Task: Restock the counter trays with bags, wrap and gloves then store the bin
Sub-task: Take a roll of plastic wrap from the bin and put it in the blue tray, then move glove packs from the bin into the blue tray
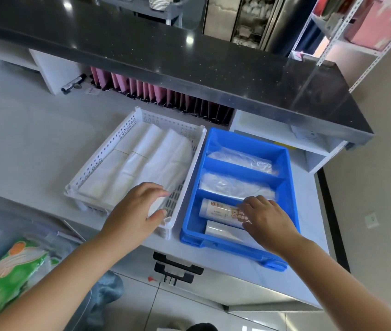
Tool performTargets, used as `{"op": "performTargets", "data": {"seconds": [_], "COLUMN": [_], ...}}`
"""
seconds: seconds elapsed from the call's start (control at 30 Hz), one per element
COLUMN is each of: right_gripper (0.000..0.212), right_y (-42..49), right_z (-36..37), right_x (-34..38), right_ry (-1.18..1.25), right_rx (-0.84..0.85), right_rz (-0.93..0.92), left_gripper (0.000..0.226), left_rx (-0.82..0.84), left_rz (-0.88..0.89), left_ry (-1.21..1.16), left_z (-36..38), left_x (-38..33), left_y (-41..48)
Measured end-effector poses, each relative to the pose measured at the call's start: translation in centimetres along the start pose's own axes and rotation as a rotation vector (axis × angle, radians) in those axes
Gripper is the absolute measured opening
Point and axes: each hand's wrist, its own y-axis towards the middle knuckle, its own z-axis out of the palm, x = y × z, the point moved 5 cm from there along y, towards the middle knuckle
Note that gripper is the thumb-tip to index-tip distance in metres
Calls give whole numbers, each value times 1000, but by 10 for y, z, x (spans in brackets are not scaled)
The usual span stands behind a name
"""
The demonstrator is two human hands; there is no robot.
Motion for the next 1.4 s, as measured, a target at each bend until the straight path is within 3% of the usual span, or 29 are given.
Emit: {"op": "performTargets", "data": {"seconds": [0.17,0.33,0.57,0.8,0.9,1.1,1.3,1.4], "right_gripper": [25,20,14,22,11,30,34,30], "right_y": [31,76,119,146,154,180,209,224], "right_z": [-45,-71,-55,6,37,135,230,263], "right_x": [62,172,352,516,570,624,673,694], "right_ry": [67,120,78,12,-36,-20,-65,-50], "right_rx": [-163,-236,-164,73,165,302,401,362], "right_rz": [-136,-342,-664,-844,-879,-817,-845,-866], "left_gripper": [32,32,34,36,36,38,33,34], "left_rx": [-12,-79,-182,-148,-99,-42,52,23], "left_rz": [-79,-205,-493,-764,-860,-983,-1056,-1108], "left_ry": [20,66,169,231,233,174,182,128], "left_z": [-30,-83,-164,-220,-224,-199,-149,-123], "left_x": [33,88,190,306,344,404,449,465], "left_y": [-23,-74,-189,-320,-364,-407,-424,-428]}}
